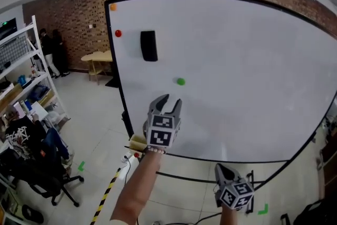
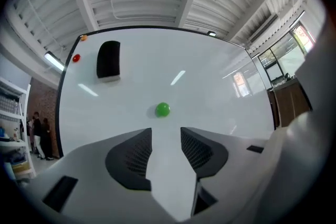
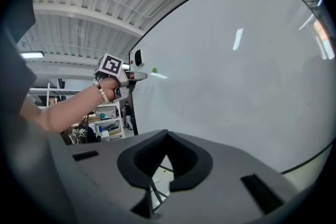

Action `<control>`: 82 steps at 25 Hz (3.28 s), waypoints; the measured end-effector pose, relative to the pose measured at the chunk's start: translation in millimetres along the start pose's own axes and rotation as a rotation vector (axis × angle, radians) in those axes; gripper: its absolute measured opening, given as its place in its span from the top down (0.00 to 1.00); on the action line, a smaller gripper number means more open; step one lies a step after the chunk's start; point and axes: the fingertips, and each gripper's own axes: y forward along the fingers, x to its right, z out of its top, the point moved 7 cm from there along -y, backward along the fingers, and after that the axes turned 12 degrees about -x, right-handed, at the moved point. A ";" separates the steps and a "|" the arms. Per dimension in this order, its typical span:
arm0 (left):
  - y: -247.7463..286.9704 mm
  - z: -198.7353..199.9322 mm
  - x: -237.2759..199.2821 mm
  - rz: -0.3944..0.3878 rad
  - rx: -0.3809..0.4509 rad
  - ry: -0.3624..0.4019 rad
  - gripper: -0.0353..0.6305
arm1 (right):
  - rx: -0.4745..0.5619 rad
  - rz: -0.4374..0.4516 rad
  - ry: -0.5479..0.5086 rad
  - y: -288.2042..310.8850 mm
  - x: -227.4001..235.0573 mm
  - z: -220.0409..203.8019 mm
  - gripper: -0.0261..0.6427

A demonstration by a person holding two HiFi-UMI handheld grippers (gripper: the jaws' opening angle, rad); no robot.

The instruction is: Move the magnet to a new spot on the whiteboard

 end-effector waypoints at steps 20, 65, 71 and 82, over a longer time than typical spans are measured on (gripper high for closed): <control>48.1 51.7 7.6 0.099 -0.004 0.129 0.71 | 0.043 -0.038 0.051 -15.5 46.3 1.7 0.94; -160.5 -181.4 54.8 -0.029 -0.191 -0.329 0.76 | -0.009 0.115 -0.051 10.0 -10.1 17.8 0.94; -166.0 -209.3 61.4 -0.039 -0.218 -0.359 0.76 | -0.049 0.083 -0.100 13.2 -27.3 11.0 0.94; -130.7 -179.2 59.5 -0.088 -0.181 -0.314 0.76 | -0.059 -0.019 -0.083 -1.4 -6.1 18.3 0.94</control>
